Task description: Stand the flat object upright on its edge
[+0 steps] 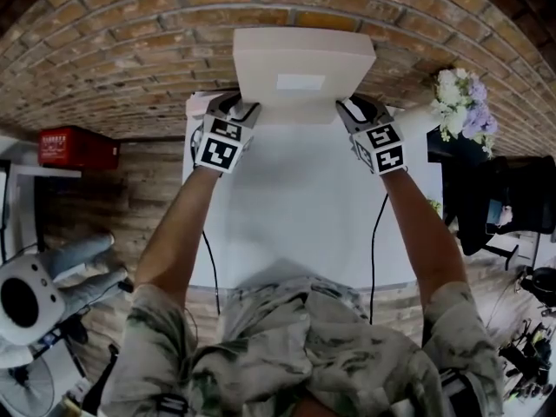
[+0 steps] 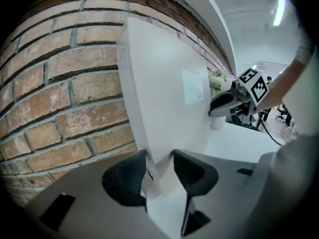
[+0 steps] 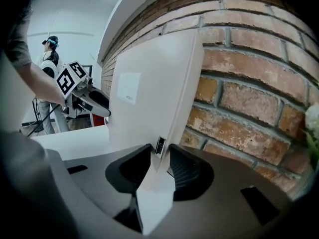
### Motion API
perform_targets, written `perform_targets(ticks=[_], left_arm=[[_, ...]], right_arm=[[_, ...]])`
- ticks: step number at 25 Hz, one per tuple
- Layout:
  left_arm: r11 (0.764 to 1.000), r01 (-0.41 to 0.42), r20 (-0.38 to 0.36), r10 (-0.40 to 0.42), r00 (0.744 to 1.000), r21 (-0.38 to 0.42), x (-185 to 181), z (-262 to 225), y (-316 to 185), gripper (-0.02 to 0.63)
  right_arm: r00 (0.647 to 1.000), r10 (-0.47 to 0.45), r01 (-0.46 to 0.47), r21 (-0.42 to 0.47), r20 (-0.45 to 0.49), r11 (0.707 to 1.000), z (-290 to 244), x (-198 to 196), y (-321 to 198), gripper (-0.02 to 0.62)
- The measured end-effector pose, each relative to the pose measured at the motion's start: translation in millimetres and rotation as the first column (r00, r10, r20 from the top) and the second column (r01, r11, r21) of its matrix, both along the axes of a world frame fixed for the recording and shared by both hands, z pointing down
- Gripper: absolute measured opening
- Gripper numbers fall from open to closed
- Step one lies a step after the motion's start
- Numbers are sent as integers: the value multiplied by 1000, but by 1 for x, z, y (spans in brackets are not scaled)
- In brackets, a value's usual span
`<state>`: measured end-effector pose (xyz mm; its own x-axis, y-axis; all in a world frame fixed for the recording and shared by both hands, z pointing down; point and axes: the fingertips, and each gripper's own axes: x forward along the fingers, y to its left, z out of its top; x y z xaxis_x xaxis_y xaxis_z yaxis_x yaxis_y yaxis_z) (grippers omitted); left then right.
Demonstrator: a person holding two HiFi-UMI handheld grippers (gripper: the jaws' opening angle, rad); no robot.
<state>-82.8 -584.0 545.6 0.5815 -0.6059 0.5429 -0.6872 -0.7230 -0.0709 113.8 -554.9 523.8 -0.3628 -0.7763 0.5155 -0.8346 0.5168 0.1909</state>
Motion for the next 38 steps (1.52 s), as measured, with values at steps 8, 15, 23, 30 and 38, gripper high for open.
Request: perform_targets(ticks=[8, 15, 23, 30, 38], left_arm=[[1000, 0, 17, 1, 1000, -10, 0, 17, -20, 186], [1000, 0, 20, 0, 1000, -14, -1, 25, -31, 186], [1000, 7, 8, -7, 1000, -12, -2, 27, -37, 186], [999, 37, 6, -37, 999, -14, -4, 28, -38, 187], [993, 120, 9, -120, 993, -5, -19, 23, -32, 187]], right_arm=[[999, 25, -26, -20, -22, 999, 16, -1, -17, 138], [999, 33, -34, -37, -36, 999, 26, -2, -25, 137], [999, 48, -48, -36, -22, 998, 29, -1, -31, 138], [998, 65, -65, -38, 9, 997, 29, -2, -33, 155], [991, 124, -122, -56, 47, 991, 31, 7, -20, 172]])
